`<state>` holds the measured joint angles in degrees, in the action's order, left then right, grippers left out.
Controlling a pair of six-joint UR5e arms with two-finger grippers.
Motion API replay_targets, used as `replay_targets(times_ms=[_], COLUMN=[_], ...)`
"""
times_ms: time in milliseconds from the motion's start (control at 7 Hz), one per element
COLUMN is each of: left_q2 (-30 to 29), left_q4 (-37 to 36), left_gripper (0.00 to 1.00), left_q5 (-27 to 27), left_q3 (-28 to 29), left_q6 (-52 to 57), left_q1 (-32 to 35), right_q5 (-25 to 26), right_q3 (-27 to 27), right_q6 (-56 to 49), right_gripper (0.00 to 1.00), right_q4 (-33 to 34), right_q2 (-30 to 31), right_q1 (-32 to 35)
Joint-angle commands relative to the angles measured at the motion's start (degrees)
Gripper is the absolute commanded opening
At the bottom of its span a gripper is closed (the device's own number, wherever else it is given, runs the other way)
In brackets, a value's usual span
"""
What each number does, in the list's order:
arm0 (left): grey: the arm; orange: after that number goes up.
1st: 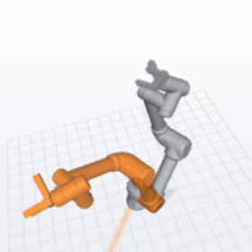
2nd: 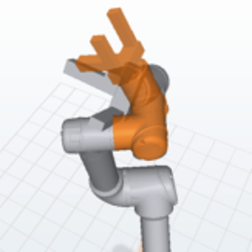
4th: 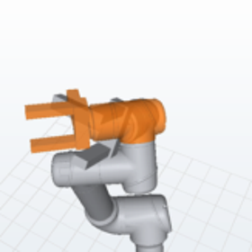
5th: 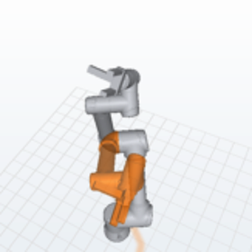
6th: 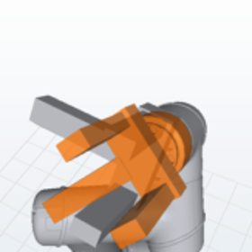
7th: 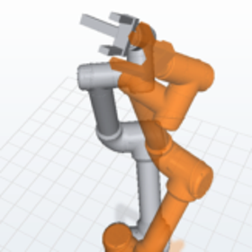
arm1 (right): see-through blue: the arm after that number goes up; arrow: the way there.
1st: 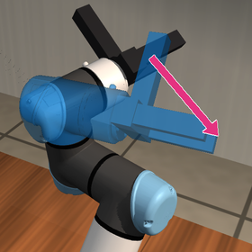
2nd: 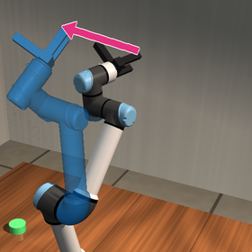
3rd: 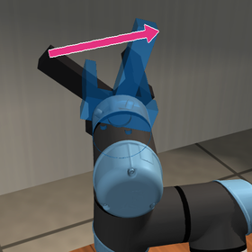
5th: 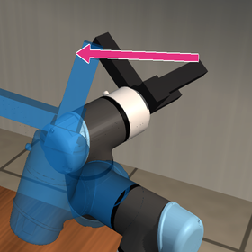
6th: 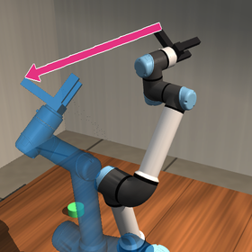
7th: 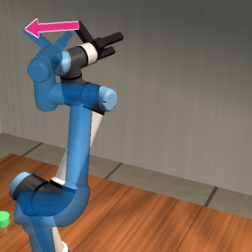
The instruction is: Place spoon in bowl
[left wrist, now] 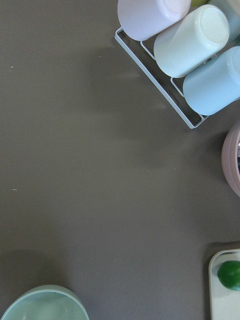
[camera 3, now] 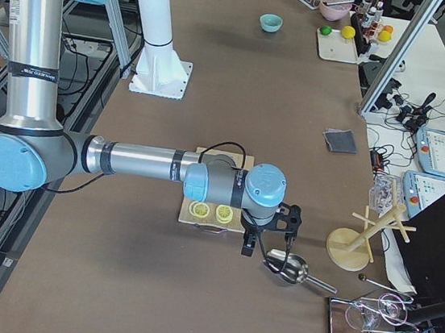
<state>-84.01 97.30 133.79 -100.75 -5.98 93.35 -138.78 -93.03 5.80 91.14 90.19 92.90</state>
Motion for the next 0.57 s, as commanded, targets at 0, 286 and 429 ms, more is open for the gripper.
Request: replay_targets(times_ms=[0,286,429], left_q2=[0.0,0.0,0.0], left_q4=[0.0,0.0,0.0], left_gripper=[0.98,0.98,0.98], left_q5=[0.0,-0.2,-0.3], left_q3=[0.0,0.1,0.2], left_q6=[0.0,0.0,0.0], left_q1=[0.0,0.0,0.0], right_q5=[0.0,0.0,0.0], right_q3=[0.0,0.0,0.0], right_q6=[0.0,0.0,0.0], right_gripper=[1.0,1.0,1.0], right_q4=[0.0,0.0,0.0], right_q2=[0.0,0.0,0.0], right_q1=[0.0,0.0,0.0])
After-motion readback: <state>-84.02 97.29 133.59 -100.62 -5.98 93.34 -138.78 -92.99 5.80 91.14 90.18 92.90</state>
